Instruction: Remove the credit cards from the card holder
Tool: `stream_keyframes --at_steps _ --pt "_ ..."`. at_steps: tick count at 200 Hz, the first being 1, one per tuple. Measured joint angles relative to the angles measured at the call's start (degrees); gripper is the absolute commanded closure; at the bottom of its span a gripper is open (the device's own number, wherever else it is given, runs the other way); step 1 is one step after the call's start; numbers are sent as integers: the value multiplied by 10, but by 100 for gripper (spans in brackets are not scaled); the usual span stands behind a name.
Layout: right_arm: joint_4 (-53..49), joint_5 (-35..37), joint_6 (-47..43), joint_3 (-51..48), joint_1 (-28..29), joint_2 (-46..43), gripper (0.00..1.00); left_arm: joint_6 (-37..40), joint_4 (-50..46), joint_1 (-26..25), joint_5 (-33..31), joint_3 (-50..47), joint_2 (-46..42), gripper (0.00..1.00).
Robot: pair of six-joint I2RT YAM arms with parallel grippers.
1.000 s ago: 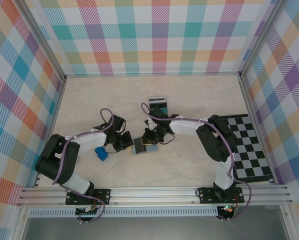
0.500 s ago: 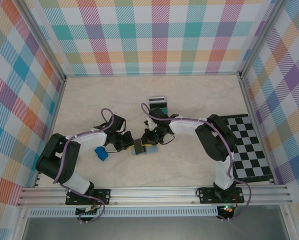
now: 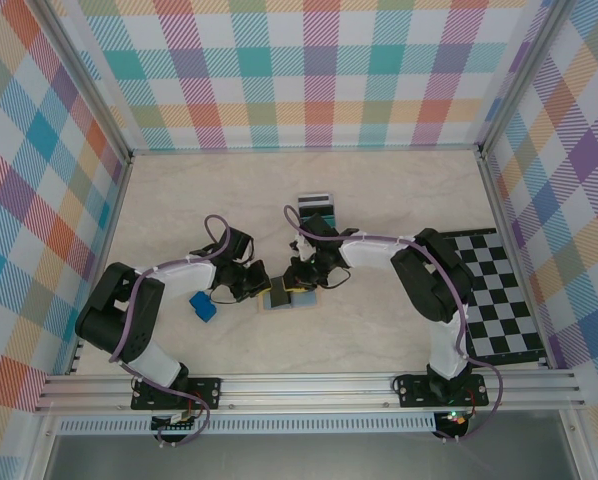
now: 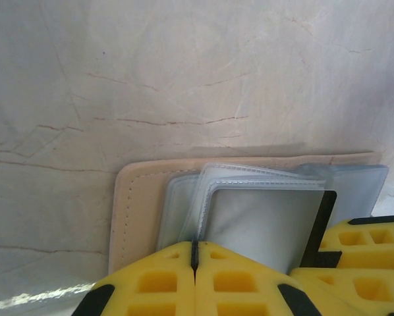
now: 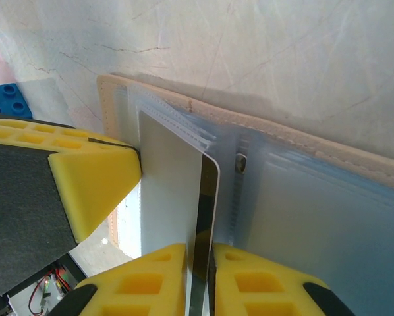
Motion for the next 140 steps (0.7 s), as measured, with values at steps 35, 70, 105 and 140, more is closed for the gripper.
stream_keyframes --at_steps 35,70,105,140 --pt "4 -3 0 -9 0 -3 79 3 0 0 -1 0 0 100" --pt "6 -3 1 -24 0 -19 81 7 0 0 -2 0 0 100" --pt "8 -3 7 -28 -1 -25 88 7 0 0 -2 0 0 100" --pt "9 -5 11 -28 -1 -25 86 7 0 0 -1 0 0 100"
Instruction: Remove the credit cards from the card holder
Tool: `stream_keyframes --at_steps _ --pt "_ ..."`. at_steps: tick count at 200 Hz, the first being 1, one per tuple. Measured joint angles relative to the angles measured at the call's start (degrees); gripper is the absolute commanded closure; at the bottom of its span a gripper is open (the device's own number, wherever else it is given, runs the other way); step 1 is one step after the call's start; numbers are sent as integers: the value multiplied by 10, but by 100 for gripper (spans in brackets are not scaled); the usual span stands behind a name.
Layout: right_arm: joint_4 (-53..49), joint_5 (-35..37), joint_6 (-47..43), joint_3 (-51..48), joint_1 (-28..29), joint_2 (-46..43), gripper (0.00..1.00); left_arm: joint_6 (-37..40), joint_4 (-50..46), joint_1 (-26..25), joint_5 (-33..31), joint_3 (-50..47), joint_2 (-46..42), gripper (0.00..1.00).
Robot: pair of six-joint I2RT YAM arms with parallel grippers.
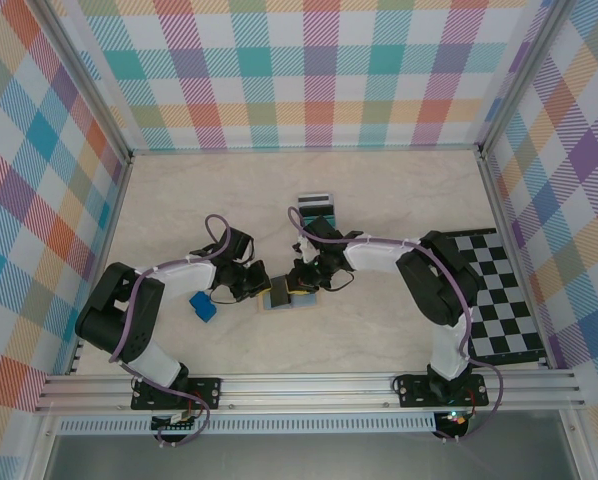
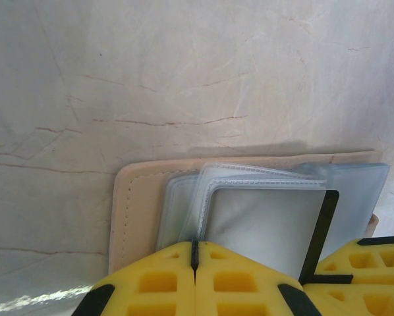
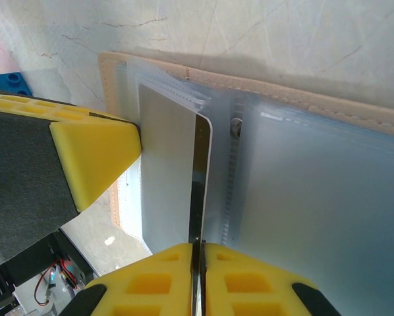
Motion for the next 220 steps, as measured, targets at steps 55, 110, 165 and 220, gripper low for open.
stream_keyframes --at_steps 55,110,165,220 --pt "4 -4 3 0 -1 0 95 0 0 0 0 0 0 100" --pt "11 -3 4 -10 -10 -3 99 3 -7 0 -10 0 -4 100" --pt "12 -4 4 -39 -27 -32 100 5 -16 0 -15 3 -7 98" --pt "13 -6 2 -38 -27 -32 99 15 -52 -3 -15 26 -19 87"
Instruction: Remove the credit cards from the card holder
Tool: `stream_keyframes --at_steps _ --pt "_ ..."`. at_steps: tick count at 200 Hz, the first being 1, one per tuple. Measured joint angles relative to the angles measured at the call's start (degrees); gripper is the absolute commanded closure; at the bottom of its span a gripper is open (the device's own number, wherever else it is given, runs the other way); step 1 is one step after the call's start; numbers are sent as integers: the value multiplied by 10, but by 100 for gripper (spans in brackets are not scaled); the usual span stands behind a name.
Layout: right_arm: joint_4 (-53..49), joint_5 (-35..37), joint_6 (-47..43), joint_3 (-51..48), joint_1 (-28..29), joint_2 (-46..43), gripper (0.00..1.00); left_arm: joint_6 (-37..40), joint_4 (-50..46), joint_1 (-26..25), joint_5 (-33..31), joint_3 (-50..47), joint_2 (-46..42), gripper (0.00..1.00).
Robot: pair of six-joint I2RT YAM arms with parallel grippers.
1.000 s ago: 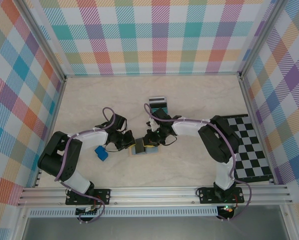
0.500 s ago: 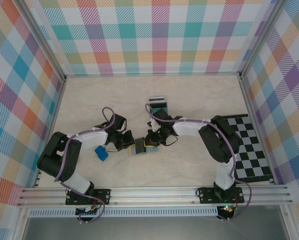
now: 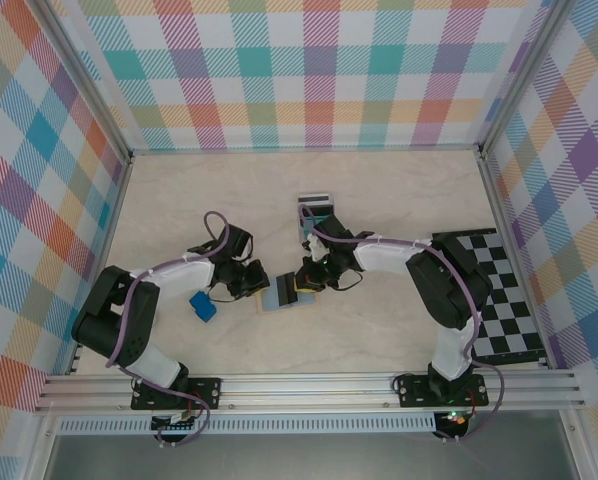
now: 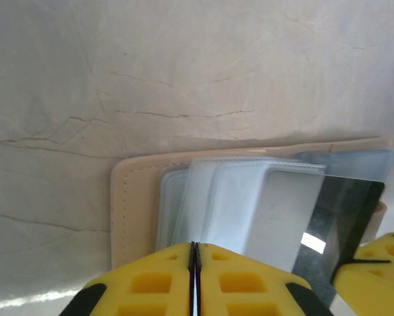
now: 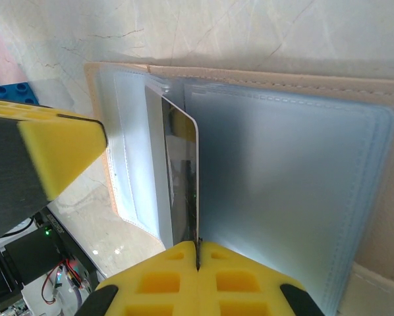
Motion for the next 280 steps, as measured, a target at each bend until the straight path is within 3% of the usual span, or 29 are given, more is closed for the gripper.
stream_keyframes --at_steps 69,134,174,194,243,280 --pt "0 -7 0 8 0 12 96 1 -4 -26 -3 29 30 96" --pt "32 -45 4 8 0 13 84 -1 13 -28 1 21 49 99" --pt "51 -57 17 15 0 29 84 -1 25 -28 2 13 45 100" --pt "53 -55 20 15 0 34 92 -1 26 -28 2 11 44 99" --pt "30 -22 12 15 0 19 100 0 19 -28 -7 11 40 86" --pt "-23 28 -15 13 -2 -64 100 11 -32 -26 -38 23 12 75"
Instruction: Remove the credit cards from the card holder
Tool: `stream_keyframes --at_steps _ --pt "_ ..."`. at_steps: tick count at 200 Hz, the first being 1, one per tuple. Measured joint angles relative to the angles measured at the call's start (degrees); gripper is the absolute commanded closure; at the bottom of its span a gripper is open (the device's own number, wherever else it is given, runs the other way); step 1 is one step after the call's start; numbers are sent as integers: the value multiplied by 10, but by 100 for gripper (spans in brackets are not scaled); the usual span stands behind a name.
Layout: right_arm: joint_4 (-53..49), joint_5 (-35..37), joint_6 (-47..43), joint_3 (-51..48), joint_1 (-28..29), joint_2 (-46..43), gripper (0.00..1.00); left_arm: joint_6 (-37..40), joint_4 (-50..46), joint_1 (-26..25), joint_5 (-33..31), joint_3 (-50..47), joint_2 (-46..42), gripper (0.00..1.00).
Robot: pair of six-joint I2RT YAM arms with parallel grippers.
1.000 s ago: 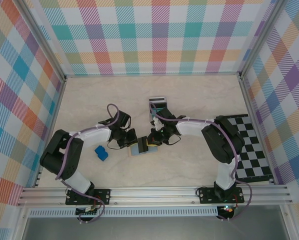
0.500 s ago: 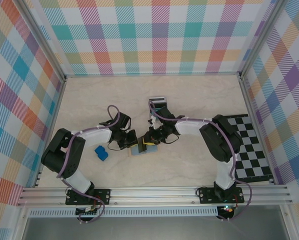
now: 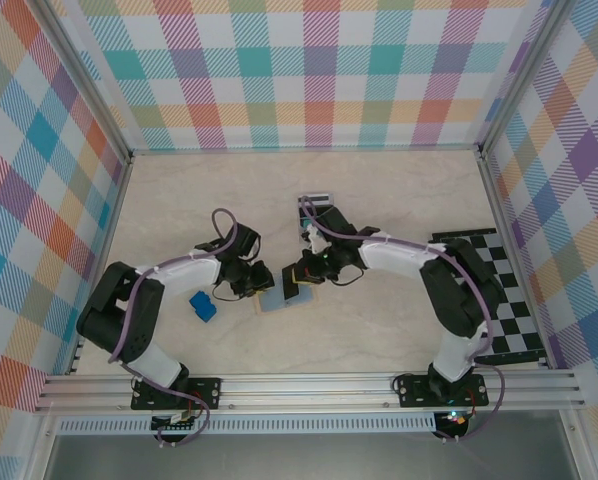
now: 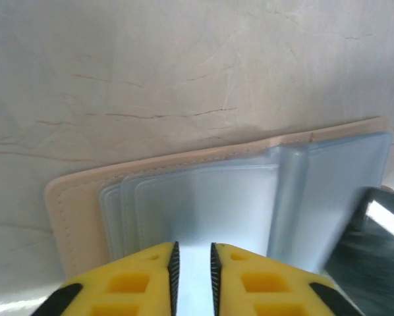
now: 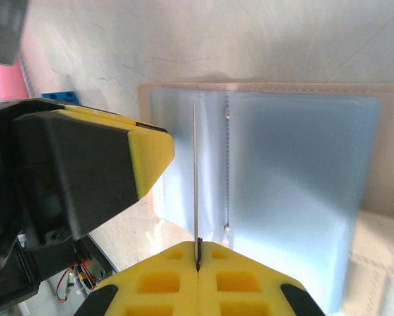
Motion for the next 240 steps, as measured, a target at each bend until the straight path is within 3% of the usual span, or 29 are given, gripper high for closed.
stream_keyframes --at_steps 38,84,100,147,193,240 --pt "-66 74 -46 8 -1 -75 100 15 -49 12 -24 13 -59 59" --pt "-113 173 -163 64 -10 -111 100 35 -99 54 -61 17 -153 25" --pt "-113 194 -222 94 -20 -114 100 49 -118 64 -86 17 -187 19" --pt "-97 211 -390 168 -66 -97 100 67 -139 73 -122 -6 -256 8" --pt "-108 155 -532 257 -127 -17 100 78 -138 79 -121 -20 -257 0" --pt "-152 113 -683 328 -153 78 100 83 -123 82 -96 -21 -243 0"
